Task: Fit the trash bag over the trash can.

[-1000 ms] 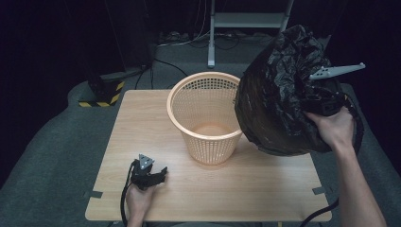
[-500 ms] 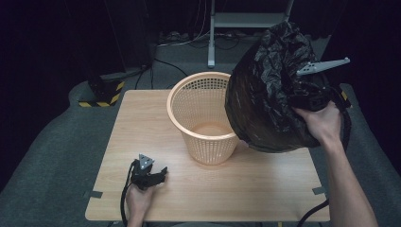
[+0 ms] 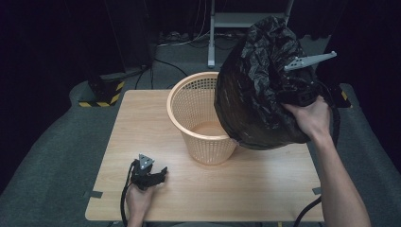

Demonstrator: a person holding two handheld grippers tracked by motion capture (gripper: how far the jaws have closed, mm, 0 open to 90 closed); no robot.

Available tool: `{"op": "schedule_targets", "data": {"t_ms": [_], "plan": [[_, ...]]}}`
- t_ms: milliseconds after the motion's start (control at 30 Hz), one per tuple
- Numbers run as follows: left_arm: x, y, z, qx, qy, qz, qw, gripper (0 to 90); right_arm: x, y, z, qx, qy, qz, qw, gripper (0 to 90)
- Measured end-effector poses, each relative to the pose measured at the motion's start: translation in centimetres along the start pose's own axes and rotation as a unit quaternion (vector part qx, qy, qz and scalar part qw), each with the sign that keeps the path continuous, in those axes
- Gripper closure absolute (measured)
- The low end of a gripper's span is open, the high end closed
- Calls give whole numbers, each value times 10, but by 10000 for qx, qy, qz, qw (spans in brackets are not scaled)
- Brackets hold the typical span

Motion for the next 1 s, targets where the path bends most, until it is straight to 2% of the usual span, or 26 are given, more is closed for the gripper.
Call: {"op": "schedule_targets", "data": {"t_ms": [367,533,1000], "plan": [[0,0,0,5,3,1,10000,261,-8,-11,-14,-28,26,-133,9999,892],[0,0,0,0,20,14,10000,261,-14,-17,-23,-27,115,-163,9998,892],[1,0,0,12,4,17,10000,261,-23,-29,-29,9,113,-338,9994,892]]}}
Point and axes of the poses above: each handheld gripper's, and its own axes: y roughly backward along the jaws, z roughly out of its underside, x roughly to its right, the point moved 5 cm from there along -y, roughly forward along the jaws, and after that the axes turned 6 degrees about -x, right-handed, at the moved point
